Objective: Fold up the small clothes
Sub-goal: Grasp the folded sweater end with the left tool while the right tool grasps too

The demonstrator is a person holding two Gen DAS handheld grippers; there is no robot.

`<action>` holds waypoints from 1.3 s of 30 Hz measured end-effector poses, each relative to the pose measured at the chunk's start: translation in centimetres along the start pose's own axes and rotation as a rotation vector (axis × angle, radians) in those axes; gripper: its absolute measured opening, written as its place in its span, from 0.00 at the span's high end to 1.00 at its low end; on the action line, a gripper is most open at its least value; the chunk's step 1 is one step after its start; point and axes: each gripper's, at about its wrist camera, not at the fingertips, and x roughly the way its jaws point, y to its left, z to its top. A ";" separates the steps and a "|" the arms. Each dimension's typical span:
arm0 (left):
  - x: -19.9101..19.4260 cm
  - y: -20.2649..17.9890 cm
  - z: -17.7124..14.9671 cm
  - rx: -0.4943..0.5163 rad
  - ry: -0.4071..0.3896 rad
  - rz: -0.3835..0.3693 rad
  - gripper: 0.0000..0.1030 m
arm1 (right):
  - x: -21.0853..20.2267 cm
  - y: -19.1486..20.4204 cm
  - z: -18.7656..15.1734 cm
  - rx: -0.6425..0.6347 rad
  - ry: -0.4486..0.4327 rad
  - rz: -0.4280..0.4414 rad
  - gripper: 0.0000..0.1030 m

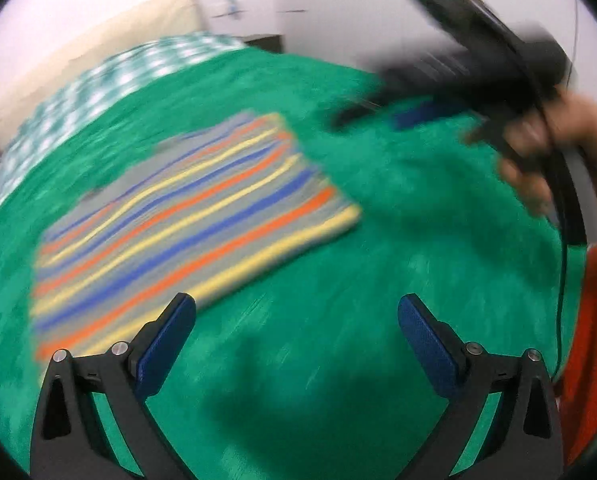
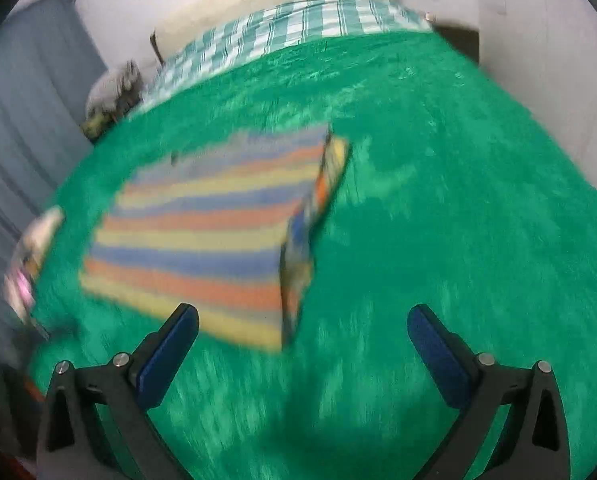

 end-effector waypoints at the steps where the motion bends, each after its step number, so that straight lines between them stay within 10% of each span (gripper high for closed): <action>1: 1.6 -0.5 0.9 0.013 0.014 -0.006 0.02 | 1.4 -1.1 2.1 0.046 0.039 0.043 0.09; 9: 7.9 -1.7 2.4 0.071 0.039 -0.018 0.19 | 11.3 -3.4 10.1 0.122 0.261 0.128 0.39; 11: 7.3 -1.3 2.2 0.060 0.006 -0.045 0.43 | 13.0 -3.2 11.0 0.128 0.282 0.161 0.48; 13: 6.9 -1.0 2.3 0.048 -0.024 -0.067 0.91 | 13.9 -2.9 11.6 0.110 0.274 0.139 0.77; 14: 6.5 -0.5 2.3 0.031 -0.035 -0.082 0.92 | 13.9 -2.6 11.8 0.101 0.269 0.121 0.91; 26: -7.9 14.8 -4.0 -0.491 -0.261 -0.035 0.93 | 10.6 13.8 14.4 -0.147 0.114 0.206 0.91; 37: -9.9 26.4 -14.9 -0.847 -0.120 0.119 0.90 | 21.8 29.6 10.3 -0.293 0.213 0.256 0.89; 39: -8.9 27.0 -16.5 -0.885 -0.045 0.153 0.84 | 23.4 29.8 9.4 -0.239 0.225 0.300 0.70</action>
